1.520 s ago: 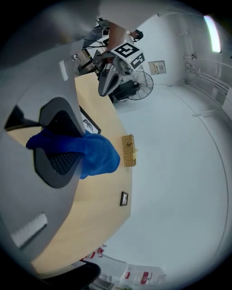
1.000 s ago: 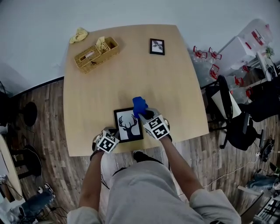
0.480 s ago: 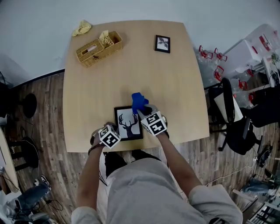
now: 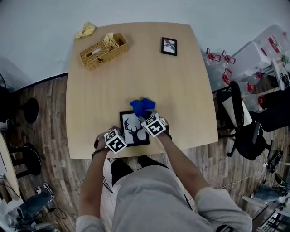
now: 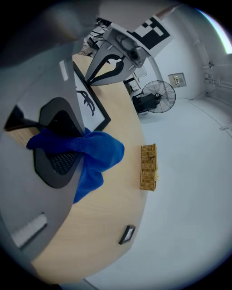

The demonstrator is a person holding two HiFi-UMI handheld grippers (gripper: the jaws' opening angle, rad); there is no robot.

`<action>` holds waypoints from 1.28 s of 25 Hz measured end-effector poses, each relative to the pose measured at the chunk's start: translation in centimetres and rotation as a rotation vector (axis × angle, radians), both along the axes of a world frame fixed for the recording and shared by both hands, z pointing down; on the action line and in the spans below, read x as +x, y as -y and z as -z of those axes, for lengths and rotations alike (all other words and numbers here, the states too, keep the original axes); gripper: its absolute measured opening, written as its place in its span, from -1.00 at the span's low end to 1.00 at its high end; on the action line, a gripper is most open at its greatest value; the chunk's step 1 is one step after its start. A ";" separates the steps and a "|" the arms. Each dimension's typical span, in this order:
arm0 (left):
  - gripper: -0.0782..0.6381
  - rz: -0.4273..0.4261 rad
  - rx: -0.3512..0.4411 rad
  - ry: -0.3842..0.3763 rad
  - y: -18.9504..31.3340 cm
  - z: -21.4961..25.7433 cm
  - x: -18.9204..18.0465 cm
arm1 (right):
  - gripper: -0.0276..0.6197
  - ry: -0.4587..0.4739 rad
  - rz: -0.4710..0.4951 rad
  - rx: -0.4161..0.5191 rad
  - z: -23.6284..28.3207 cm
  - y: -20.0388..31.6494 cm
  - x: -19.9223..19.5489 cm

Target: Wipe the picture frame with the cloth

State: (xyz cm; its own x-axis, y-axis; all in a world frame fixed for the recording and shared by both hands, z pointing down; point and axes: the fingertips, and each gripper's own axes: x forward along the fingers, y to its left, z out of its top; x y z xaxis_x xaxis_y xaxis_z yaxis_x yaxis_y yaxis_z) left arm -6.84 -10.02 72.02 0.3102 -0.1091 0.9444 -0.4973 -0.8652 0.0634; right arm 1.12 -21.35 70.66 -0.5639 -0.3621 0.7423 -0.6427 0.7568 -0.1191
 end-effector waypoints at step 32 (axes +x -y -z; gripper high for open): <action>-0.63 -0.021 0.017 0.036 0.2 0.0 0.0 | -0.74 0.033 -0.007 0.000 -0.1 -4.2 0.5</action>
State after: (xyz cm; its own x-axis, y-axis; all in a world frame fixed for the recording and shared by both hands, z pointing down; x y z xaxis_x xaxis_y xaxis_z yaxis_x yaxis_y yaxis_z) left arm -6.85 -10.20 72.05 0.2787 -0.1187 0.9530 -0.4809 -0.8762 0.0316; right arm 1.65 -17.13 70.72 -0.5852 -0.3664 0.7234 -0.6441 0.7520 -0.1402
